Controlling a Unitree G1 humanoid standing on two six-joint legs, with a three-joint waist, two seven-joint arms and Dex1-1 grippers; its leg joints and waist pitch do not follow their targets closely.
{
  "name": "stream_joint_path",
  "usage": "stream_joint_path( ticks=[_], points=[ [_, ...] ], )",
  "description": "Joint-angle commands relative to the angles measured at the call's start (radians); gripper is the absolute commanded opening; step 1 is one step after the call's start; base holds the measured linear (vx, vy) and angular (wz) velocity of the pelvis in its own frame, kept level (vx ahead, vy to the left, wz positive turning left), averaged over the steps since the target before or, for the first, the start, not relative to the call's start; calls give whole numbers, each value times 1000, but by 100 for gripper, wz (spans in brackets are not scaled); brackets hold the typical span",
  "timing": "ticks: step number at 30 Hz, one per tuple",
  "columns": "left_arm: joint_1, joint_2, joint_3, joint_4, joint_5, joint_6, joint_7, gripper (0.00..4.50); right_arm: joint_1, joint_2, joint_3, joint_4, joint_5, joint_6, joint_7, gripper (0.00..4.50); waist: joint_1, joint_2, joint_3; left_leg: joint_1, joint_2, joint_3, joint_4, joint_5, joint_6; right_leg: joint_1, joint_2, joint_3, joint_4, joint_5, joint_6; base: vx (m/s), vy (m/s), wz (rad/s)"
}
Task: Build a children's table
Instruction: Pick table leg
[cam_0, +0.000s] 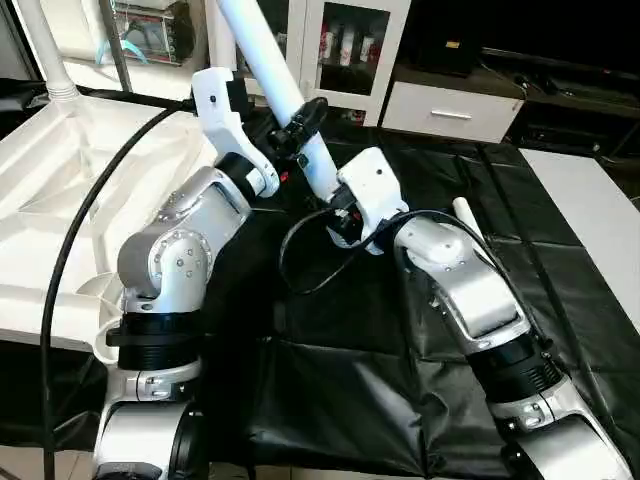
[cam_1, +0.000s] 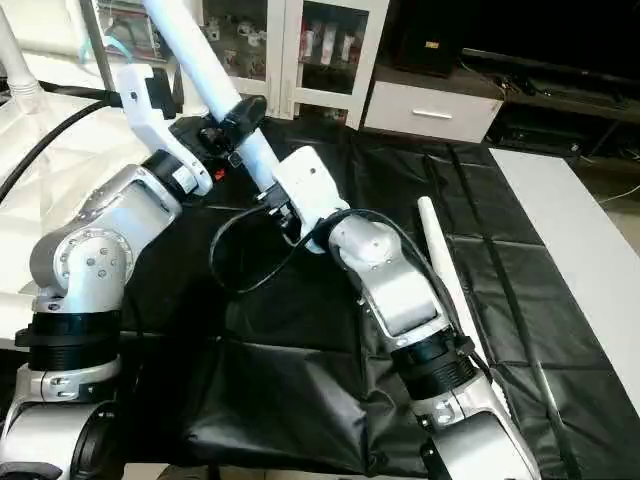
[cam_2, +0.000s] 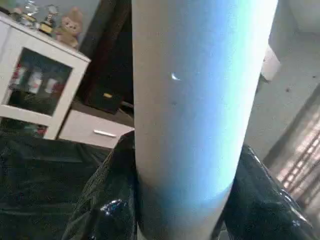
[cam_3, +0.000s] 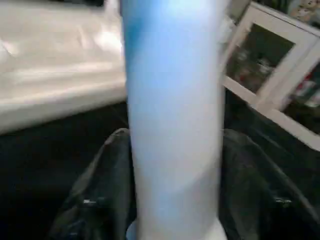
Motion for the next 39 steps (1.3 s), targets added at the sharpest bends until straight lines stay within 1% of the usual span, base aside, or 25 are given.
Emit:
stream_joint_path(
  ticks=[1,4,5,8,9,10,11,12,14,16,18,19,21,22,25,26,27,29,30,31,32,33,34,36,39],
  points=[
    [-15,3,6,7,8,-1,13,183,-10,12,-93,-29,101,24,34,290,-3,15,-75,43,39,-28,-80,-305,-94,25,-58,37,-76,-193,-97,0,0,0],
    [-17,5,8,10,8,-2,14,183,-9,4,-122,-45,157,33,84,309,-2,17,-76,42,40,-27,-80,-275,-90,26,-57,36,-72,-154,-111,0,0,0],
    [-23,7,10,15,7,-2,16,183,-6,-28,-160,-68,236,56,175,321,-1,11,-75,43,39,-26,-79,-277,-84,29,-55,36,-73,-154,-114,0,0,0],
    [-32,10,11,19,4,1,14,183,-8,-77,-207,-86,311,95,263,347,7,10,-74,40,40,-25,-78,-256,-73,30,-59,37,-75,-156,-110,0,0,0],
    [-33,10,11,19,4,2,14,183,-9,-83,-212,-85,316,98,269,347,9,10,-75,41,39,-25,-78,-254,-72,32,-58,36,-75,-158,-113,0,0,0],
    [-37,12,11,20,2,7,11,183,-14,-114,-241,-82,342,116,302,354,9,6,-75,41,39,-24,-77,-246,-69,33,-59,36,-75,-157,-119,0,0,0],
    [-40,14,11,20,-2,13,7,183,-20,-140,-266,-78,365,135,326,380,15,6,-76,43,39,-23,-74,-239,-66,34,-60,36,-75,-163,-122,0,0,0],
    [-43,20,10,19,-5,20,-2,183,-26,-175,-296,-71,391,156,357,380,15,4,-75,41,40,-23,-74,-230,-65,33,-61,37,-75,-161,-123,0,0,0],
    [-46,27,8,14,-12,28,-18,183,-35,-253,-351,-52,432,194,413,390,18,1,-76,39,38,-23,-72,-216,-60,38,-61,35,-75,-172,-126,0,0,0],
    [-46,28,8,13,-14,28,-20,183,-34,-269,-356,-51,441,199,424,423,19,0,-74,37,38,-21,-71,-213,-57,36,-62,35,-78,-184,-130,0,0,0],
    [-47,28,5,12,-20,33,-28,183,-33,-300,-360,-33,426,197,426,428,17,3,-76,37,38,-23,-70,-208,-57,35,-63,34,-78,-194,-136,0,0,0],
    [-47,29,4,12,-23,34,-31,183,-34,-307,-361,-27,421,197,425,435,16,0,-76,36,38,-22,-69,-204,-56,36,-63,33,-79,-194,-142,0,0,0],
    [-46,29,-2,12,-38,42,-56,183,-39,-309,-372,-8,416,197,406,443,13,6,-76,36,37,-22,-68,-205,-57,35,-63,32,-79,-199,-153,0,0,0],
    [-44,33,-10,6,-54,52,-87,183,-40,-308,-376,-4,421,199,402,443,12,3,-77,37,37,-21,-68,-210,-57,34,-62,32,-80,-200,-158,0,0,0],
    [-39,36,-14,-3,-93,76,-140,183,-40,-306,-380,-11,436,214,406,450,12,5,-77,38,37,-21,-68,-200,-56,34,-60,32,-75,-180,-172,0,0,0],
    [-37,42,-18,-7,-122,93,-184,183,-35,-307,-377,-25,452,230,421,450,12,4,-78,39,38,-21,-68,-200,-56,34,-60,32,-74,-168,-175,0,0,0],
    [-37,42,-18,-7,-122,93,-184,183,-35,-307,-377,-25,452,230,421,450,11,3,-77,38,36,-20,-68,-199,-54,35,-59,31,-75,-169,-176,0,0,0],
    [-38,88,-58,-6,-147,115,-327,183,-2,-331,-328,-85,479,265,497,450,14,0,-75,39,36,-19,-69,-207,-44,35,-60,32,-79,-197,-172,0,0,0],
    [-40,113,-82,-3,-146,120,-389,183,14,-346,-299,-110,482,272,532,450,18,4,-75,41,38,-20,-70,-211,-45,35,-60,32,-78,-205,-165,0,0,0],
    [-40,113,-82,-3,-146,120,-389,183,14,-346,-299,-110,482,272,532,450,16,3,-74,41,38,-20,-71,-215,-44,33,-60,33,-80,-213,-161,0,0,0],
    [-43,135,-103,-1,-144,121,-442,183,26,-360,-272,-130,479,271,562,450,13,8,-74,41,40,-22,-74,-227,-54,32,-61,33,-78,-216,-159,0,0,0],
    [-50,163,-130,5,-132,117,-494,183,31,-371,-252,-143,479,273,584,450,14,6,-74,41,40,-22,-74,-232,-56,33,-62,32,-81,-224,-157,0,0,0],
    [-50,163,-130,5,-132,117,-494,183,31,-371,-252,-143,479,273,584,450,14,6,-72,41,40,-22,-74,-236,-57,33,-63,34,-81,-239,-153,0,0,0],
    [-66,204,-168,17,-107,110,-555,183,36,-387,-222,-157,469,265,614,450,14,6,-74,42,41,-23,-74,-242,-63,32,-64,34,-81,-250,-152,0,0,0],
    [-79,215,-181,25,-98,106,-577,183,41,-396,-200,-161,452,250,629,450,14,8,-71,44,43,-22,-75,-262,-73,28,-66,35,-82,-276,-153,0,0,0]
  ],
)
